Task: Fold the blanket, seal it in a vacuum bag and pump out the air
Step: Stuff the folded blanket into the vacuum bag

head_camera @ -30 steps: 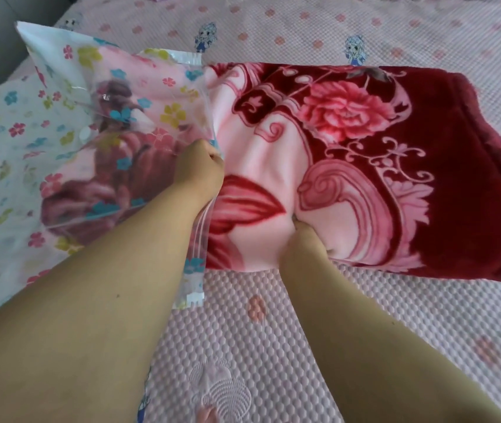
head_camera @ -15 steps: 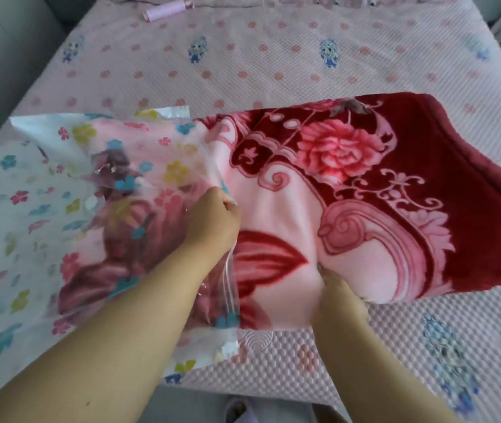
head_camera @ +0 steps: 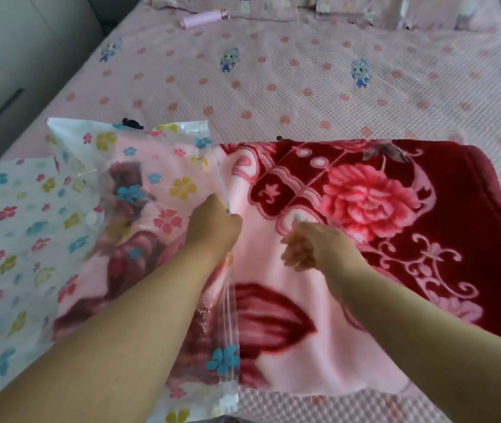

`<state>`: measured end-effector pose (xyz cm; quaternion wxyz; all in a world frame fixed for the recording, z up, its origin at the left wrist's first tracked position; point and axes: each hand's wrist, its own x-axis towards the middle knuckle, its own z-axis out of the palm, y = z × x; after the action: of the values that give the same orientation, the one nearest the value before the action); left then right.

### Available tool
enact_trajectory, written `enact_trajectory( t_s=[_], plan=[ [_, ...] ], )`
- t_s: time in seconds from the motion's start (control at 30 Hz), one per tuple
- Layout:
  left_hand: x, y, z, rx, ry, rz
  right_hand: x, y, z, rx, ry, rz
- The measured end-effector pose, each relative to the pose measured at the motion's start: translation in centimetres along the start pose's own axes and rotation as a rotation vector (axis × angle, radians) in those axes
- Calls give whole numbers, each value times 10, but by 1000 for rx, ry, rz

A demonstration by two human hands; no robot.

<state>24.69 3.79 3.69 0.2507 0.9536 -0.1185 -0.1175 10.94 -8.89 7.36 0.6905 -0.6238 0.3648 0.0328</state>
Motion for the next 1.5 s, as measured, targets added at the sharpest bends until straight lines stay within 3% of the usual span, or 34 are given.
enact_trajectory(
  t_s=[0.2,0.37,0.53,0.8,0.93,1.1,1.17,1.3,1.5],
  plan=[
    [51,8,3,42,91,-89,150,-67,20,-538,-81,-325],
    [91,3,-3,77,127,-92,225,-85,35,-630,-183,-383],
    [129,-4,-9,97,132,-85,279,-89,44,-877,-251,-453],
    [193,-25,-7,184,80,-72,336,-92,54,-1166,-483,-86],
    [218,-31,-3,149,-22,-45,358,-84,62,-950,-612,300],
    [226,-42,4,-172,-62,-26,364,-82,69,-898,-631,455],
    [226,-45,4,-288,-63,-21,361,-79,73,-841,-661,397],
    [222,-41,-9,-518,-124,17,344,-81,70,-939,-645,-26],
    [214,-34,-46,-743,-243,75,310,-102,71,-818,-586,-208]
  ],
)
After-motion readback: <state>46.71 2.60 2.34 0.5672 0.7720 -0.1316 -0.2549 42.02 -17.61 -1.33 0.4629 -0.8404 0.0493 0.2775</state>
